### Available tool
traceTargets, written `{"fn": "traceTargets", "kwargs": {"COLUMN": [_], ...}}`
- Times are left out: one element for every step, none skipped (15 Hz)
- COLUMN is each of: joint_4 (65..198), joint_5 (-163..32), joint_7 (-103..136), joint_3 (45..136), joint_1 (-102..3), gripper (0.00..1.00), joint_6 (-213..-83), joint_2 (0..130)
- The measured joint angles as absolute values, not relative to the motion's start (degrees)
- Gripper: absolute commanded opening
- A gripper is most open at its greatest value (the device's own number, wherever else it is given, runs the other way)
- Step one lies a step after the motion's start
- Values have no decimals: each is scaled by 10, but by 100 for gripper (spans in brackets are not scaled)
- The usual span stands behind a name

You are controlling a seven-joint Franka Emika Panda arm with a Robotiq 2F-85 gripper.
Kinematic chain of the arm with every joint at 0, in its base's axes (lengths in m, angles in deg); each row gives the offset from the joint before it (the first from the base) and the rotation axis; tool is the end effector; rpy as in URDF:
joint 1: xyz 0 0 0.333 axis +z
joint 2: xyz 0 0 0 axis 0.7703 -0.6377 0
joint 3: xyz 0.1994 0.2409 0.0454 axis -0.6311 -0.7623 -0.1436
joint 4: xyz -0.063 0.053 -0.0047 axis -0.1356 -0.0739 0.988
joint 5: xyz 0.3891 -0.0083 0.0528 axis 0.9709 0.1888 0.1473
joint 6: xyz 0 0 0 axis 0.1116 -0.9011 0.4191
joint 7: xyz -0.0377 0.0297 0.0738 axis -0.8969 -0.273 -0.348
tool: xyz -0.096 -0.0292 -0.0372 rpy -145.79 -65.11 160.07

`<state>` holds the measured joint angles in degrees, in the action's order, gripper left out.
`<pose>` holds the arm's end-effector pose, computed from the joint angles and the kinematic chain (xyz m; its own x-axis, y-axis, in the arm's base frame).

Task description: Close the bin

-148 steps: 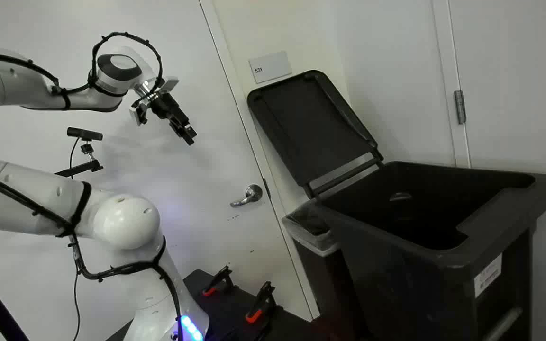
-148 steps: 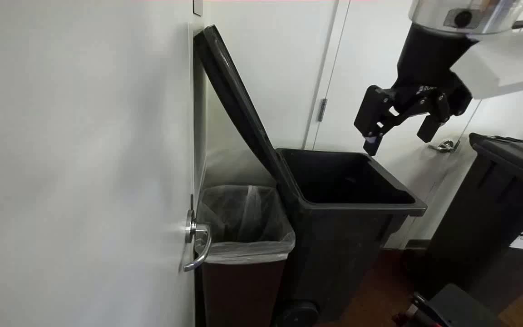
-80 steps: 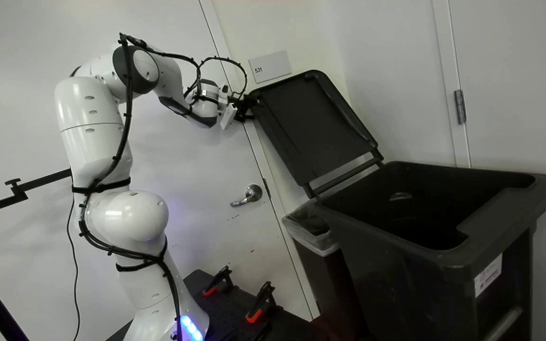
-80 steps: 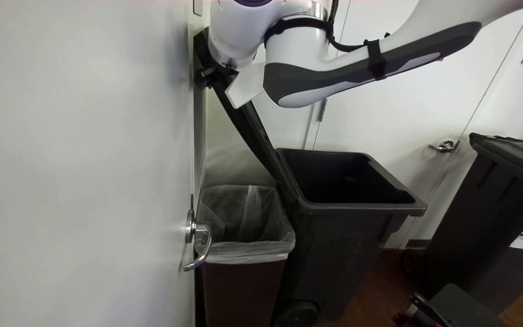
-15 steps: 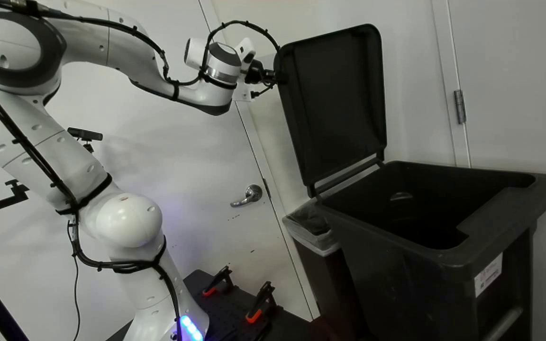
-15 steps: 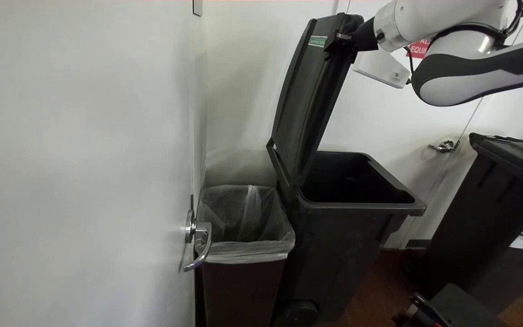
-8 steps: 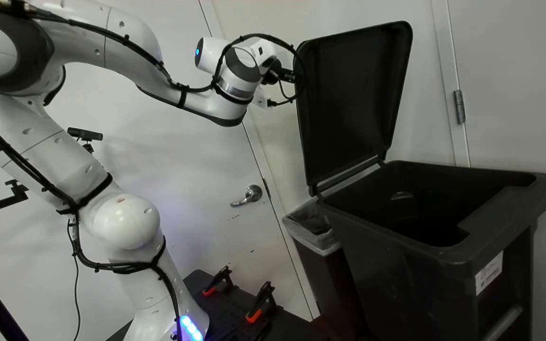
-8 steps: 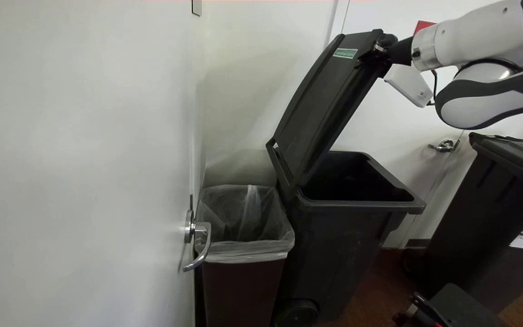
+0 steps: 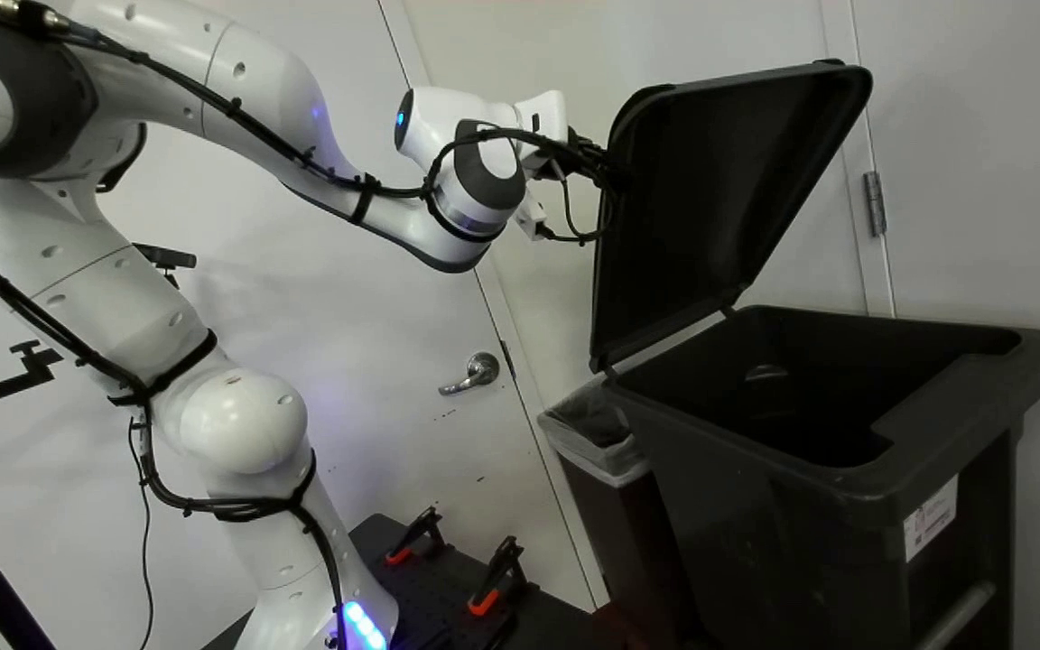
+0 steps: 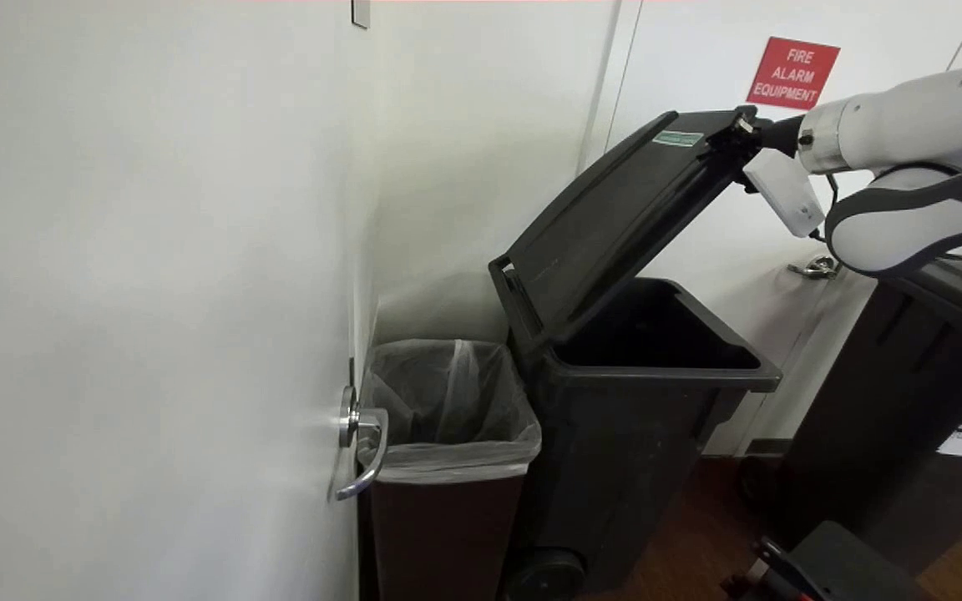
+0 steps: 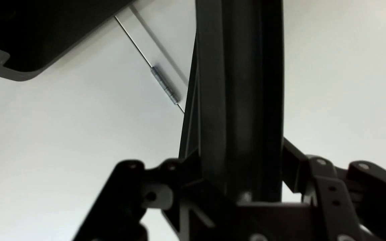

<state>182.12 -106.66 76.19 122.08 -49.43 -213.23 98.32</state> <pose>0.4170 -0.2081 0.5112 0.1280 -0.6655 0.7354 -0.4108 -0.7104 -0.5714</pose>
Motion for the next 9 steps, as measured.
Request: {"fn": "traceTargets", "kwargs": {"joint_4": [1825,1828,1830,1832,1835,1837,1838,1838,1838], "joint_5": [-1065,-1063,-1062,-1062,-1060,-1060,-1060,-1060,-1059], "joint_7": [766,768,771,773,774,777,777,778,778], "joint_3": [1244,1269,1298,1327,1353,1369,1376,1377,1377], "joint_1": [-480,-464,-444,-425,-408,-397,-392,-391,-391], "gripper": [23,23,23,48,48,48,48,48,48], "joint_6": [-2133,-2135,-2135,-2135,-2135,-2136,-2136,-2136,-2136], "joint_2": [983,982,982,983,982,982,983,983,983]}}
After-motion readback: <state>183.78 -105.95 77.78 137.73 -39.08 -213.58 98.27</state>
